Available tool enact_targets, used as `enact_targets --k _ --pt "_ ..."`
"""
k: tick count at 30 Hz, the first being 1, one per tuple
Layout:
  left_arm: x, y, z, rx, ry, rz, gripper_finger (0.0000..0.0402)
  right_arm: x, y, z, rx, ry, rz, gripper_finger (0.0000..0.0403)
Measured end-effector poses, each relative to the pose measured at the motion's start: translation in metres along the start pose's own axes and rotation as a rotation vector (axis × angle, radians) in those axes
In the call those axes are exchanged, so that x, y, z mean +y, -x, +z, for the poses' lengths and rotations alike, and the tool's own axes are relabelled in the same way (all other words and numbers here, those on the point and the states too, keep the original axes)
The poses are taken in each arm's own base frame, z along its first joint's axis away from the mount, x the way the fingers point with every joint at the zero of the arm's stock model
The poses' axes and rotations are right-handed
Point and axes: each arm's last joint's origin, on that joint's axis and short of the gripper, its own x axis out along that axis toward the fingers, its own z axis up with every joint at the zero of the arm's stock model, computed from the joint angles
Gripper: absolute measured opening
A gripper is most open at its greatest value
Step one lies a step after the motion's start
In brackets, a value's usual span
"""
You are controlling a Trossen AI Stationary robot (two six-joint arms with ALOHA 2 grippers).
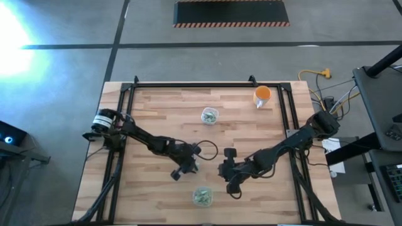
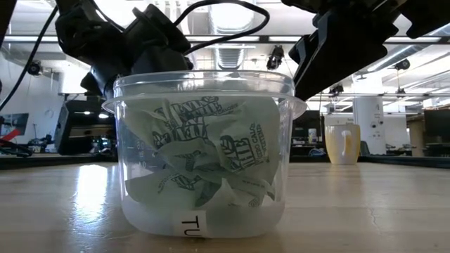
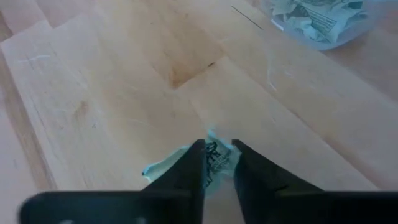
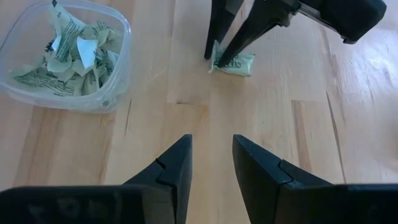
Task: Pick and place items into bin
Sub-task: Put the stevia packet into the top transparent bin
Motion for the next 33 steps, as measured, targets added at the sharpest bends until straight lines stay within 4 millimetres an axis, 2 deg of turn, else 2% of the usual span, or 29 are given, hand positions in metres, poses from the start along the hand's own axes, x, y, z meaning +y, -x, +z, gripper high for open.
enact_targets --k 6,13,17,25,29,33 --pt "-0.001 0.000 -0.001 0.004 -0.002 -0.004 0.0007 0.000 0.000 0.000 0.000 0.000 0.000 0.0105" --pt "0.000 0.003 0.002 0.002 -0.006 0.021 0.0003 0.000 0.000 0.000 -0.003 -0.001 0.001 0.0105" --pt "0.001 0.013 0.006 0.008 -0.005 0.050 0.0003 0.000 0.000 0.000 -0.003 -0.001 0.000 0.0105" --pt "0.008 0.056 0.025 0.026 -0.030 0.274 0.0003 -0.001 -0.001 -0.002 0.003 0.001 -0.004 0.0105" --pt "0.010 0.080 0.030 -0.019 -0.066 0.321 0.0003 -0.001 -0.002 -0.003 0.003 0.001 -0.005 0.0105" --pt "0.020 0.100 0.030 -0.016 -0.077 0.446 0.0003 -0.001 -0.002 -0.005 0.010 0.004 -0.008 0.0105"
